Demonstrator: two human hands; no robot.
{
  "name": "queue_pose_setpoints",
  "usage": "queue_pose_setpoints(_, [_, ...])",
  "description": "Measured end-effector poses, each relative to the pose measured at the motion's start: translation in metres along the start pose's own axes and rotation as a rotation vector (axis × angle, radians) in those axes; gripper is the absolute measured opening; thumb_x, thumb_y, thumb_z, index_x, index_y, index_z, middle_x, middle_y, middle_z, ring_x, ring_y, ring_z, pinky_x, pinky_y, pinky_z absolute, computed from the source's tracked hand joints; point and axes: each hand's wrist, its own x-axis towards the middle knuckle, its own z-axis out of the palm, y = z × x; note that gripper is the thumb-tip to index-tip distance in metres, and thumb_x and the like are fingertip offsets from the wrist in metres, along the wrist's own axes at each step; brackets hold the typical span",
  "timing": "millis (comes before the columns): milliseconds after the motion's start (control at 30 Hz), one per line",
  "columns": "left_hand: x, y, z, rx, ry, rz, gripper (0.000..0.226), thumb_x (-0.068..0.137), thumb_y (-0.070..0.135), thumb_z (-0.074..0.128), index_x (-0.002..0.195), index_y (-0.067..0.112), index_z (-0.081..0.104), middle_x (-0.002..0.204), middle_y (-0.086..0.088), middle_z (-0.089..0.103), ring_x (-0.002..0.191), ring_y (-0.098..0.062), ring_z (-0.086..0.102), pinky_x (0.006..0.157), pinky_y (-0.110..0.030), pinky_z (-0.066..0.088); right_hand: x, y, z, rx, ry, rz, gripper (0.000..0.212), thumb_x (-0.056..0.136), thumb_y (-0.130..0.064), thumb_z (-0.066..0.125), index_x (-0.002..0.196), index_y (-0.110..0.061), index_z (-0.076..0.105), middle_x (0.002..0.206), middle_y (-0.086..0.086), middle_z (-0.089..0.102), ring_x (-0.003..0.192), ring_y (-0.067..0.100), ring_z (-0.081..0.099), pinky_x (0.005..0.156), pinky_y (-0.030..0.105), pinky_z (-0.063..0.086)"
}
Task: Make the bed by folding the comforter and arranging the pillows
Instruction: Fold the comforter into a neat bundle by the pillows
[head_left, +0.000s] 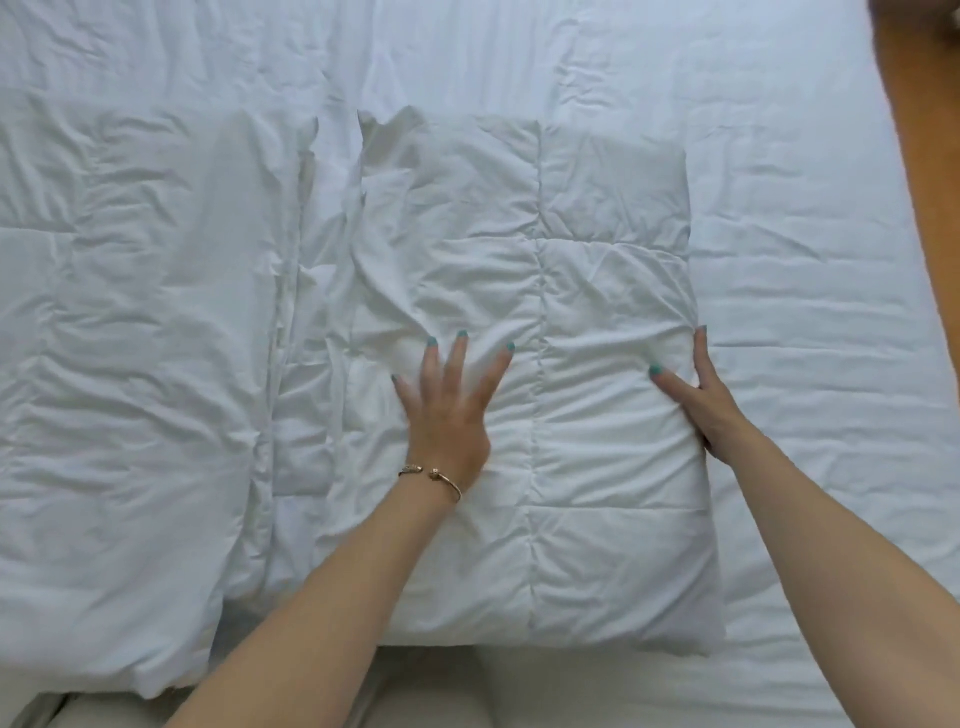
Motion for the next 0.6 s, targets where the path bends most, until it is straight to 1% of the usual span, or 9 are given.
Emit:
queue_pose_setpoints(33, [0.0,0.007,0.006,-0.102,-0.049,-0.004,0.072,0.089,0.024,0.039,0.148,0.052,0.007,0.161,-0.005,0.01,0.146,-0.039,0.002,0.102,-0.076,0.01,0.003,0.0,-0.002,-0.006,-0.014,0.0,0.119,0.05,-0.069,0.082,0.14,-0.066,0.004,0.152,-0.014,0.031,0.127,0.017,0.048,0.095,0.034,0.047])
queue_pose_setpoints(67, [-0.001,0.008,0.013,-0.168,-0.113,-0.077,0.062,0.093,0.045,0.033,0.145,0.057,0.002,0.162,-0.001,-0.002,0.147,-0.034,-0.011,0.103,-0.075,0.003,0.004,-0.001,-0.002,-0.026,-0.025,-0.02,0.121,0.051,-0.067,0.084,0.141,-0.065,0.003,0.153,-0.015,0.029,0.13,0.016,0.045,0.1,0.036,0.044])
queue_pose_setpoints(133, [0.002,-0.002,0.025,-0.121,-0.204,-0.177,0.064,0.086,0.075,0.018,0.139,0.062,-0.015,0.157,0.004,-0.029,0.142,-0.027,-0.032,0.102,-0.073,-0.009,0.001,-0.009,-0.001,-0.114,-0.042,-0.093,0.121,0.057,-0.06,0.085,0.141,-0.065,-0.001,0.154,-0.019,0.026,0.133,0.01,0.04,0.105,0.032,0.039])
queue_pose_setpoints(200, [0.006,-0.011,0.031,-0.093,-0.241,-0.185,0.071,0.078,0.085,0.014,0.135,0.064,-0.024,0.15,0.006,-0.042,0.137,-0.024,-0.041,0.101,-0.073,-0.014,-0.009,-0.022,-0.001,-0.189,-0.046,-0.138,0.117,0.061,-0.053,0.083,0.137,-0.07,-0.004,0.152,-0.024,0.025,0.13,0.005,0.039,0.102,0.026,0.036])
queue_pose_setpoints(300, [0.01,-0.015,0.027,-0.151,-0.268,-0.178,0.076,0.072,0.09,0.013,0.132,0.066,-0.025,0.148,0.009,-0.045,0.136,-0.021,-0.043,0.101,-0.072,-0.013,-0.033,-0.039,0.0,-0.188,-0.055,-0.225,0.112,0.068,-0.039,0.083,0.136,-0.071,0.0,0.147,-0.033,0.025,0.13,0.0,0.041,0.106,0.026,0.037])
queue_pose_setpoints(367, [0.007,-0.019,0.02,-0.175,-0.301,-0.178,0.075,0.073,0.089,0.013,0.134,0.065,-0.024,0.149,0.01,-0.042,0.137,-0.02,-0.04,0.102,-0.072,-0.012,-0.052,-0.051,0.003,-0.208,-0.053,-0.307,0.108,0.076,-0.021,0.081,0.143,-0.064,0.008,0.151,-0.034,0.021,0.136,-0.004,0.034,0.113,0.029,0.032])
queue_pose_setpoints(433, [0.004,-0.025,0.01,-0.163,-0.32,-0.18,0.07,0.079,0.084,0.013,0.136,0.063,-0.022,0.153,0.009,-0.037,0.14,-0.02,-0.035,0.104,-0.071,-0.009,-0.073,-0.067,0.011,-0.224,-0.045,-0.375,0.101,0.079,-0.01,0.078,0.144,-0.06,0.019,0.152,-0.032,0.023,0.138,-0.007,0.028,0.116,0.031,0.028])
queue_pose_setpoints(533, [-0.006,-0.042,-0.011,-0.087,-0.304,-0.161,0.062,0.088,0.074,0.007,0.139,0.057,-0.022,0.157,0.006,-0.028,0.144,-0.019,-0.028,0.108,-0.067,-0.008,-0.109,-0.099,0.036,-0.237,-0.02,-0.451,0.093,0.076,-0.008,0.081,0.14,-0.058,0.034,0.151,-0.025,0.031,0.138,-0.002,0.032,0.114,0.031,0.032])
queue_pose_setpoints(600, [-0.018,-0.066,-0.029,-0.007,-0.254,-0.101,0.062,0.088,0.071,0.001,0.142,0.052,-0.023,0.16,0.004,-0.02,0.146,-0.02,-0.021,0.113,-0.06,-0.009,-0.136,-0.122,0.059,-0.26,0.017,-0.508,0.088,0.075,-0.007,0.081,0.137,-0.054,0.04,0.148,-0.023,0.036,0.137,-0.001,0.033,0.112,0.028,0.032])
